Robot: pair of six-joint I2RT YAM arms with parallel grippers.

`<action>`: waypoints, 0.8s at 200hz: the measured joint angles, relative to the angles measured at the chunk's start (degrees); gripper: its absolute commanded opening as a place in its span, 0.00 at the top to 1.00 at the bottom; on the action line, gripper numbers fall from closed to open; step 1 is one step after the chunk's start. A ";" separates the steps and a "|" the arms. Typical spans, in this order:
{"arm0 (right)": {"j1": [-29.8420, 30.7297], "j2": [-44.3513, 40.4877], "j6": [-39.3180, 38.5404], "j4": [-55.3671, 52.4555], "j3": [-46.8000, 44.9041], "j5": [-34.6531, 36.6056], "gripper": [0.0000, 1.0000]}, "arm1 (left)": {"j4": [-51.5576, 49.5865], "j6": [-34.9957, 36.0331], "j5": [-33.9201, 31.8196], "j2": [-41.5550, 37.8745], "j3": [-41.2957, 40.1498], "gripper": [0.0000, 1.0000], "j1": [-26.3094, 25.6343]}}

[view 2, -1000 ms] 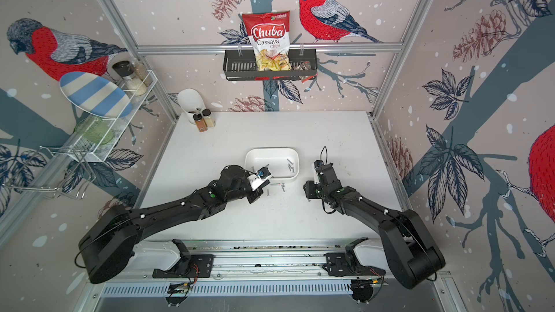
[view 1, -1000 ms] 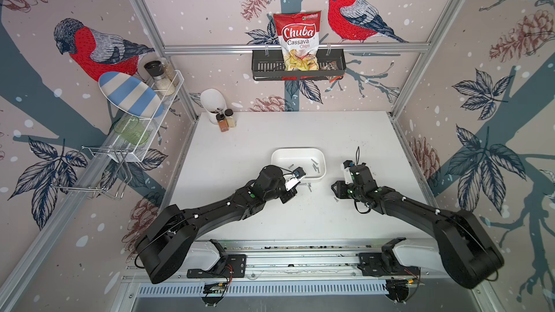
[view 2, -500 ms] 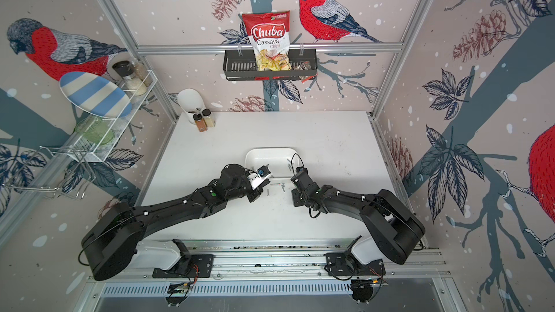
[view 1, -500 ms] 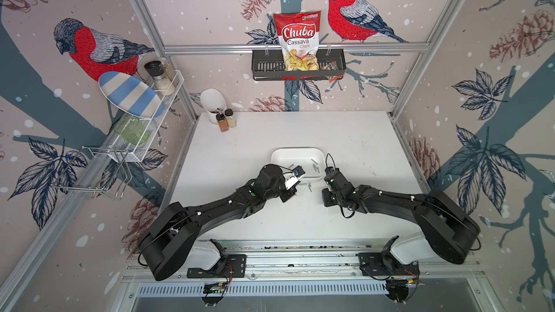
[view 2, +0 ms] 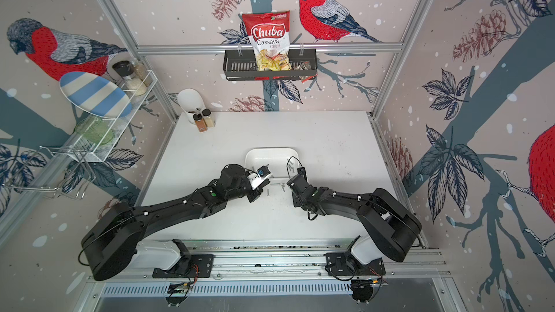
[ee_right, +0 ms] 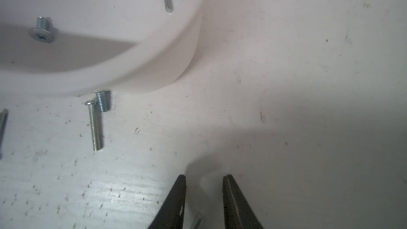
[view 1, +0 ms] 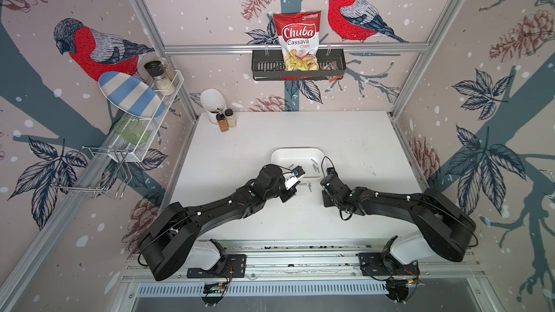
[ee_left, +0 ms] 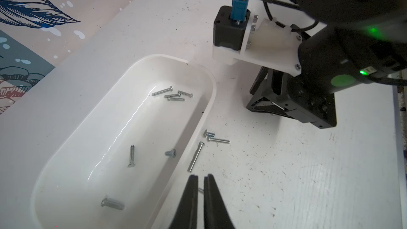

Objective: Put the screws on the desktop into the storage box
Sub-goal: Pick up the screw from the center of the board.

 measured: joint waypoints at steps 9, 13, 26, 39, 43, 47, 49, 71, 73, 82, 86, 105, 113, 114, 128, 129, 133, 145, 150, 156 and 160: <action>0.52 0.00 0.22 -0.22 0.00 0.61 0.69 | 0.00 0.00 0.02 0.07 0.00 0.87 0.00; 0.74 0.00 0.26 -0.33 0.00 0.81 0.69 | 0.00 0.00 0.02 0.07 0.00 0.87 0.00; 1.38 0.00 1.31 -0.57 -0.02 1.60 0.70 | 0.00 0.00 0.07 0.09 0.00 0.87 0.00; 1.79 -0.07 1.36 -0.48 -0.26 2.05 0.72 | 0.00 0.00 0.15 0.09 0.00 0.87 0.00; 1.95 -0.17 1.49 -0.48 -0.35 2.21 0.72 | 0.00 0.00 0.20 0.09 0.00 0.87 0.00; 2.10 -0.31 1.60 -0.52 -0.48 2.25 0.73 | 0.00 0.00 0.22 0.09 0.00 0.87 0.00; 2.16 -0.37 1.68 -0.52 -0.55 2.27 0.73 | 0.00 0.00 0.22 0.09 0.00 0.87 0.00; 2.97 -1.33 2.80 -0.96 -1.36 2.69 0.75 | 0.00 0.00 0.39 0.09 0.00 0.87 0.00; 3.06 -1.44 2.80 -0.98 -1.42 2.69 0.75 | 0.00 0.00 0.39 0.09 0.00 0.87 0.00; 3.21 -1.73 2.93 -1.18 -1.62 2.75 0.76 | 0.00 0.00 0.42 0.11 0.00 0.87 0.00; 3.30 -1.84 2.99 -1.20 -1.73 2.80 0.77 | 0.00 0.00 0.42 0.11 0.00 0.87 0.00; 3.69 -2.34 3.30 -1.44 -2.14 2.93 0.80 | 0.00 0.00 0.46 0.15 0.02 0.87 0.00; 3.89 -2.45 3.48 -1.42 -2.27 3.08 0.83 | 0.00 0.00 0.46 0.20 0.04 0.87 0.00; 3.93 -2.45 3.48 -1.42 -2.29 3.08 0.83 | 0.00 0.00 0.46 0.22 0.04 0.87 0.00; 4.04 -2.58 4.31 -1.25 -2.51 3.08 0.86 | -0.02 0.00 0.50 0.22 0.04 0.87 0.00; 4.07 -2.58 4.28 -1.22 -2.54 3.06 0.86 | -0.02 0.00 0.50 0.22 0.04 0.87 0.00; 4.13 -2.60 4.31 -1.14 -2.58 3.06 0.87 | -0.02 0.00 0.55 0.22 0.04 0.87 0.00; 4.33 -2.62 4.31 -0.98 -2.67 3.08 0.91 | -0.02 0.00 0.81 0.22 0.04 0.87 0.00; 4.44 -2.62 4.31 -0.98 -2.67 3.13 0.91 | -0.02 0.00 0.94 0.22 0.04 0.87 0.00; 4.55 -2.62 4.33 -1.03 -2.67 3.17 0.92 | -0.02 0.00 1.07 0.22 0.04 0.87 0.00; 4.66 -2.62 4.37 -1.05 -2.67 3.30 0.92 | -0.02 0.00 1.09 0.22 0.04 0.87 0.00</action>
